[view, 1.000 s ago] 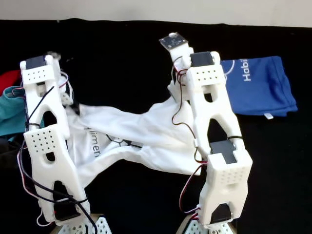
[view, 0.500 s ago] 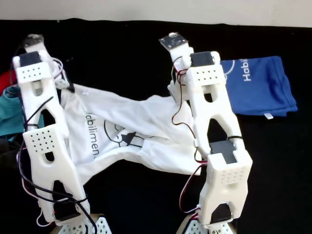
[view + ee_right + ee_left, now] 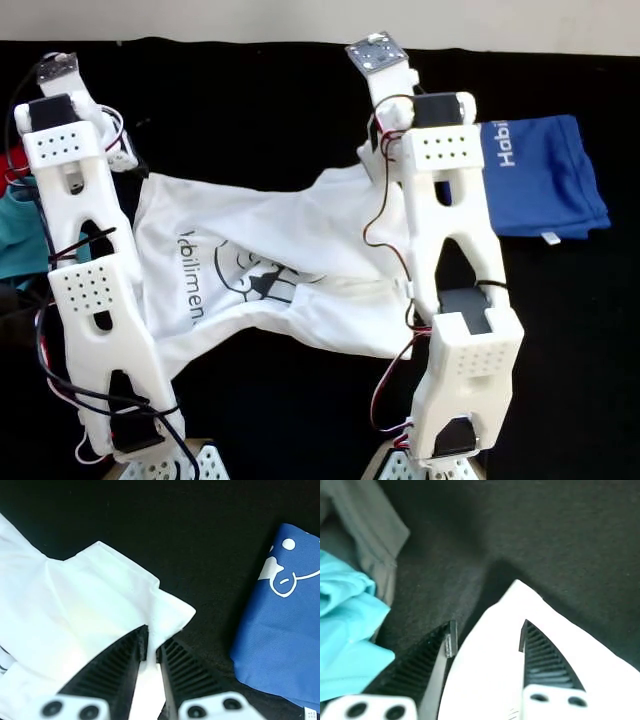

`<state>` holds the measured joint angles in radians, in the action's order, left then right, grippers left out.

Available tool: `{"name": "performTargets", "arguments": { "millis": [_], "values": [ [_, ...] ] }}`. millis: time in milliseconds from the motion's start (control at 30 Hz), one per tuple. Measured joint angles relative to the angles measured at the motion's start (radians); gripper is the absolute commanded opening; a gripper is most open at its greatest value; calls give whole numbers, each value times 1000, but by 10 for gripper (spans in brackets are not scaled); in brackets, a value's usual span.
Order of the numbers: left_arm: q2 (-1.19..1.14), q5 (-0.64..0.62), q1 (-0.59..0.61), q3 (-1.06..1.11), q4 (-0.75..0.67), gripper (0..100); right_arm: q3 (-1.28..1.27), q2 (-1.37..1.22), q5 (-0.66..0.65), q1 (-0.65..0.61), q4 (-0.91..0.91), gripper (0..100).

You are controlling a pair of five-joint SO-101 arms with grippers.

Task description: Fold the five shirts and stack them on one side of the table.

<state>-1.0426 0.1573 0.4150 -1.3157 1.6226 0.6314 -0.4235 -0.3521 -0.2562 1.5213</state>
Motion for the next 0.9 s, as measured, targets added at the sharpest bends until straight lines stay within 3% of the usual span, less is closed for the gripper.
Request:
{"name": "performTargets", "arguments": {
  "millis": [367,667,900],
  "values": [
    [-84,0,-95,0,-18,211,0,0,0,0,-17,5],
    [-166,2,-74,0,-110,210,0,0,0,0,-21,5],
    [-198,89,-60,2,-133,164,0,0,0,0,-21,5]
  ]
}}
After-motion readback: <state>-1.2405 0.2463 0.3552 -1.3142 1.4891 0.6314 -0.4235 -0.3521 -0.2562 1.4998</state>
